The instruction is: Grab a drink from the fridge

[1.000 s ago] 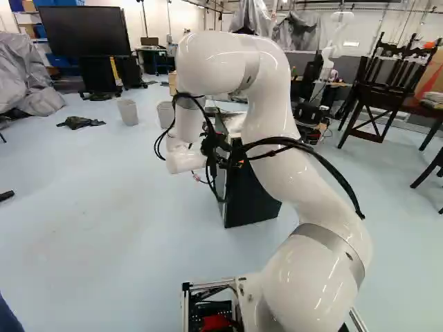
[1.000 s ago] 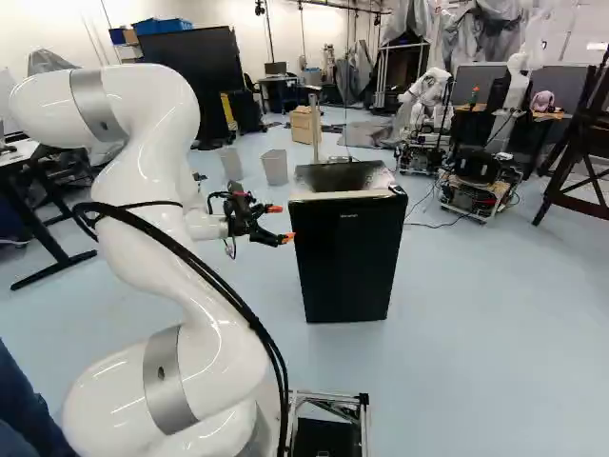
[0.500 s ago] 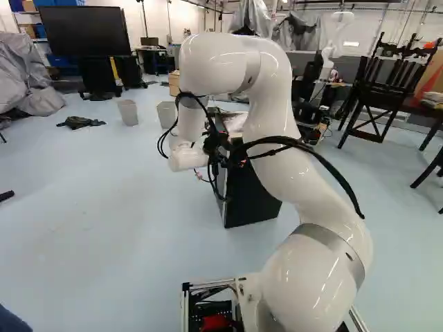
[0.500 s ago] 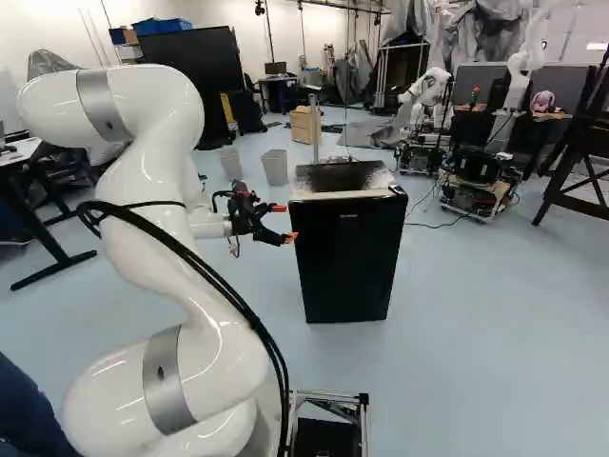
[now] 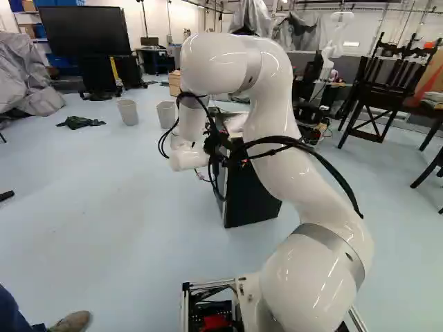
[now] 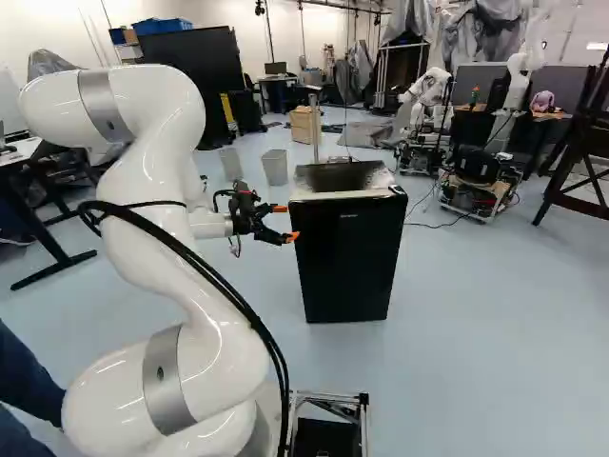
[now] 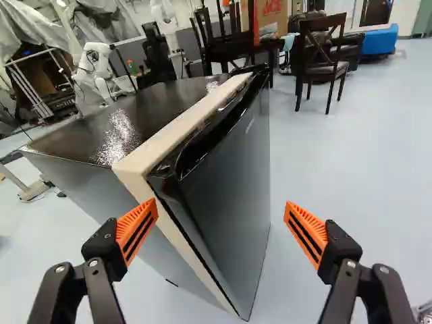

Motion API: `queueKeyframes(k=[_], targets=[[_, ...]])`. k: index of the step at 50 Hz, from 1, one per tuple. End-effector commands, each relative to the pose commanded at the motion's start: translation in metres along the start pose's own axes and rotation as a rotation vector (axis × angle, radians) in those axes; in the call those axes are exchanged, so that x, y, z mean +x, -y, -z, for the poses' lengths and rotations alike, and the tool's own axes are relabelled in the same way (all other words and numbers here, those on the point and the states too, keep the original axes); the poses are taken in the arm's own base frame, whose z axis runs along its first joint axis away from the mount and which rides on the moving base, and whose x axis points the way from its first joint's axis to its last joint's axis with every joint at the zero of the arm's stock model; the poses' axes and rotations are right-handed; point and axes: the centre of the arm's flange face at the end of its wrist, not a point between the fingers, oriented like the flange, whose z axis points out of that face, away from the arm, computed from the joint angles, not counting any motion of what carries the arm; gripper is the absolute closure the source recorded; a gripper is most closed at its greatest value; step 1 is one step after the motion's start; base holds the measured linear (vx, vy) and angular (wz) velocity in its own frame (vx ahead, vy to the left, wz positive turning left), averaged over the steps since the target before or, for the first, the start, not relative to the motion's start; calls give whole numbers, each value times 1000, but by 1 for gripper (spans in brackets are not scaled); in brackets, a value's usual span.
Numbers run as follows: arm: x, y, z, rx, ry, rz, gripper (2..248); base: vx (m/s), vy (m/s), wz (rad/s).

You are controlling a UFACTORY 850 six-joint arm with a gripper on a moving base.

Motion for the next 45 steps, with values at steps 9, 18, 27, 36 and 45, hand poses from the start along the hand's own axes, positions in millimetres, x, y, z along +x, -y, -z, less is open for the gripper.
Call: queueKeyframes(k=[9,18,27,36,45], targets=[[0,0,0,0,0,92,3,0,0,0],[0,0,0,0,0,128,3,0,0,0],[0,0,0,0,-1,133,3,0,0,0],[1,0,0,-1,-7,133,3,0,0,0],[1,0,0,-2,-16,134,3,0,0,0]])
